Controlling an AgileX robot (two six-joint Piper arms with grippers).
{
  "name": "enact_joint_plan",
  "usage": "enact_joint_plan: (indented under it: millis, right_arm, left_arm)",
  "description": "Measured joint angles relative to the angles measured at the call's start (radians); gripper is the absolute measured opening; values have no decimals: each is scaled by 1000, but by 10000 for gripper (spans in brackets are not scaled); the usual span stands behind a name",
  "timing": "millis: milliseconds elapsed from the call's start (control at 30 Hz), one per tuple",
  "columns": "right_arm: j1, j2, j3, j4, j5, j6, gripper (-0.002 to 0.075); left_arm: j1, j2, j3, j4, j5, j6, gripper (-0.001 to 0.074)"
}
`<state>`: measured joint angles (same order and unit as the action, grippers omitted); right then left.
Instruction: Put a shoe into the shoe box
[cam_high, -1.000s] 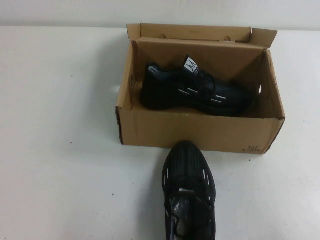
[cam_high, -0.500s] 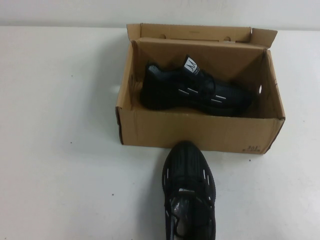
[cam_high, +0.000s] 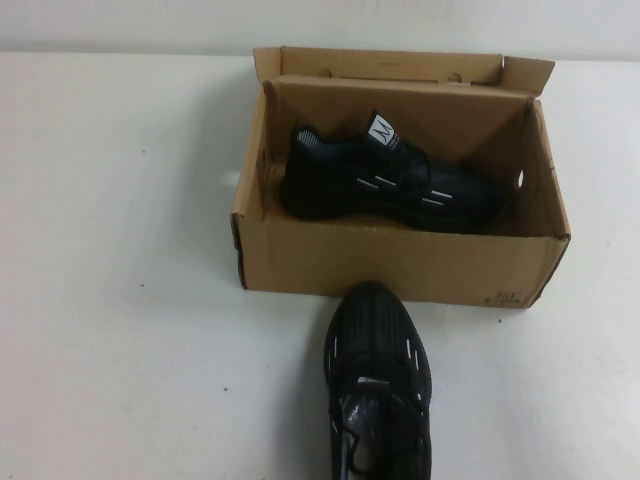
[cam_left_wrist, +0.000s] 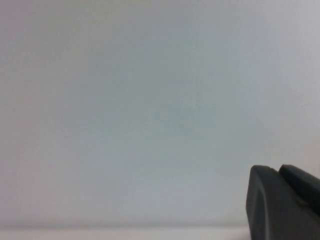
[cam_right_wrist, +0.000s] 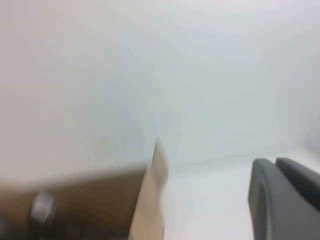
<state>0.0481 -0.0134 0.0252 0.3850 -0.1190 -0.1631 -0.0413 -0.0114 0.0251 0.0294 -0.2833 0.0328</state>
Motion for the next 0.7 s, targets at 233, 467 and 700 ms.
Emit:
enact_joint_plan:
  millis: [233, 467, 700]
  right_arm:
    - [0, 0, 0, 8, -429, 0, -16]
    - [0, 0, 0, 16, -546, 0, -16]
    - [0, 0, 0, 18, -720, 51, -16]
  left_arm:
    - [0, 0, 0, 0, -143, 0, -2]
    - [0, 0, 0, 0, -168, 0, -3]
    - [0, 0, 0, 0, -333, -76, -2]
